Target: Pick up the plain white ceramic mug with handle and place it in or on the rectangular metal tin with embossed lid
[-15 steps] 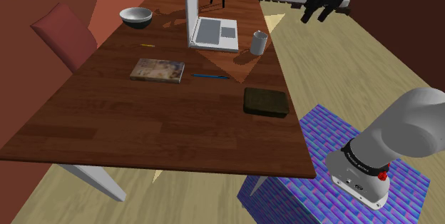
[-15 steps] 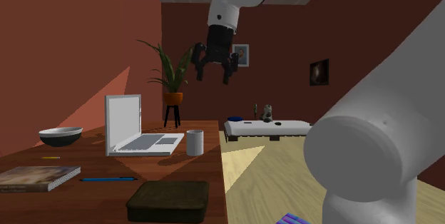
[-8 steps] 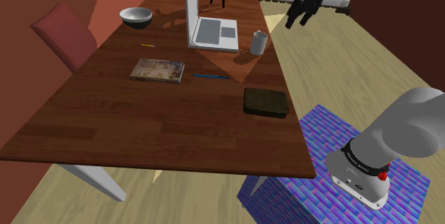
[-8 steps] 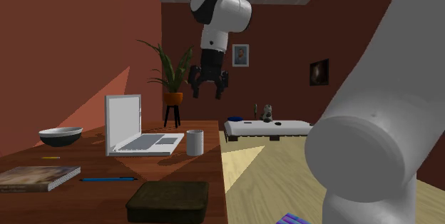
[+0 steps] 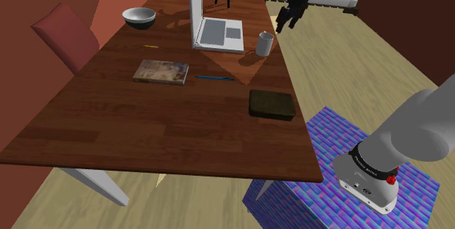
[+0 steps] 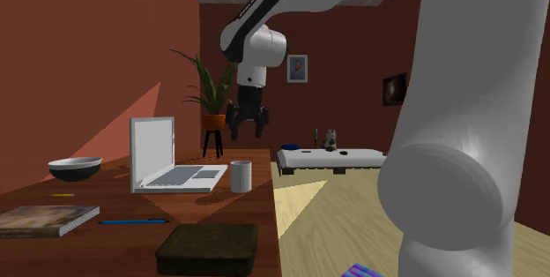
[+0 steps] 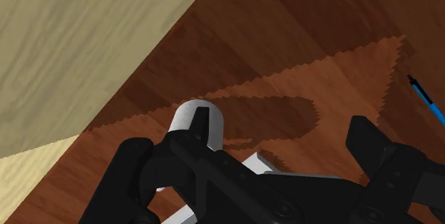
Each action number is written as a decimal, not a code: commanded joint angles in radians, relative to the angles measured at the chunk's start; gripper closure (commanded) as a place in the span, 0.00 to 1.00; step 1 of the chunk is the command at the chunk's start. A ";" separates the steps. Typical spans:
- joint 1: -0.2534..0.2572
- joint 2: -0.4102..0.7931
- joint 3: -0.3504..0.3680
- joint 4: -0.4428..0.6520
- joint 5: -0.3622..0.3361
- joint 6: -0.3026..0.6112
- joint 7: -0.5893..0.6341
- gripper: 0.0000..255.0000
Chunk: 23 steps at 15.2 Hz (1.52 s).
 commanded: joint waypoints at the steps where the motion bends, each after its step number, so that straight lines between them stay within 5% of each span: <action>1: 0.000 0.079 -0.007 0.051 0.011 0.019 -0.038 0.00; 12: -0.043 0.521 0.004 0.440 0.069 0.025 -0.205 0.00; 23: -0.048 0.567 0.011 0.405 0.081 0.105 -0.213 0.00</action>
